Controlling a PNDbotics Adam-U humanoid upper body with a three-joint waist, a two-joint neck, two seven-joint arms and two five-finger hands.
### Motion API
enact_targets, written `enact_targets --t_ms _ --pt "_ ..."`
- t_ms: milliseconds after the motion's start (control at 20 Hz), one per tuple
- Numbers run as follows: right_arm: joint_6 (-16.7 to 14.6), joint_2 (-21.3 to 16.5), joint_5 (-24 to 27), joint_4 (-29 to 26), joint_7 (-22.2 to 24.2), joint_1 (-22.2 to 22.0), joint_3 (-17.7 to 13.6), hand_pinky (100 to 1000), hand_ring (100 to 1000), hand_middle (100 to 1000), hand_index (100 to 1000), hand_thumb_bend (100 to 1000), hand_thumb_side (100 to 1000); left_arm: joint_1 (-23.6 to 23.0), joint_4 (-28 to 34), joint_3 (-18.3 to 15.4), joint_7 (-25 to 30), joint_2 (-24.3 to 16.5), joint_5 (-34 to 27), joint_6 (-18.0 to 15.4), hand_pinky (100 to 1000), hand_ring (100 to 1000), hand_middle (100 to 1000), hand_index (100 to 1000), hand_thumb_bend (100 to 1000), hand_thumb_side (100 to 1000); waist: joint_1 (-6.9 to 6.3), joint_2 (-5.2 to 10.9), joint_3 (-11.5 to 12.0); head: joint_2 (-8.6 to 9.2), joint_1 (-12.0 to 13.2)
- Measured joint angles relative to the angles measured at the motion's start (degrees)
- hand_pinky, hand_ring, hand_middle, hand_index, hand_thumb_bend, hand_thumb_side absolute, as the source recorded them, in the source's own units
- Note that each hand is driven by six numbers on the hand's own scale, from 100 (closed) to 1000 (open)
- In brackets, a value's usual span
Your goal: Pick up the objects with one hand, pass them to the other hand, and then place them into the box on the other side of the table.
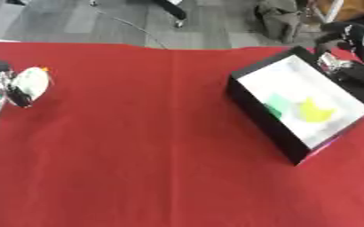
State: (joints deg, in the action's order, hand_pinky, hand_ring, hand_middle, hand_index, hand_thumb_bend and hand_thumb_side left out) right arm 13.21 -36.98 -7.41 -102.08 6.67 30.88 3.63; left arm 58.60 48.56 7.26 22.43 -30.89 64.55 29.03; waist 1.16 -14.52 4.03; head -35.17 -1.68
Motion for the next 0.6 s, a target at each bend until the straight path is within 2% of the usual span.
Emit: enact_targets --t_ms 600 --pt "-0.3 -0.1 1.8 -1.5 -0.5 -0.2 -0.1 1000 1000 755 911 100 515 -4.4 17.8 5.6 -1.5 -5.1 -11.9 -2.7 537 479 401 393 100 250 -0.36 1.86 0.5 -0.95 -1.5"
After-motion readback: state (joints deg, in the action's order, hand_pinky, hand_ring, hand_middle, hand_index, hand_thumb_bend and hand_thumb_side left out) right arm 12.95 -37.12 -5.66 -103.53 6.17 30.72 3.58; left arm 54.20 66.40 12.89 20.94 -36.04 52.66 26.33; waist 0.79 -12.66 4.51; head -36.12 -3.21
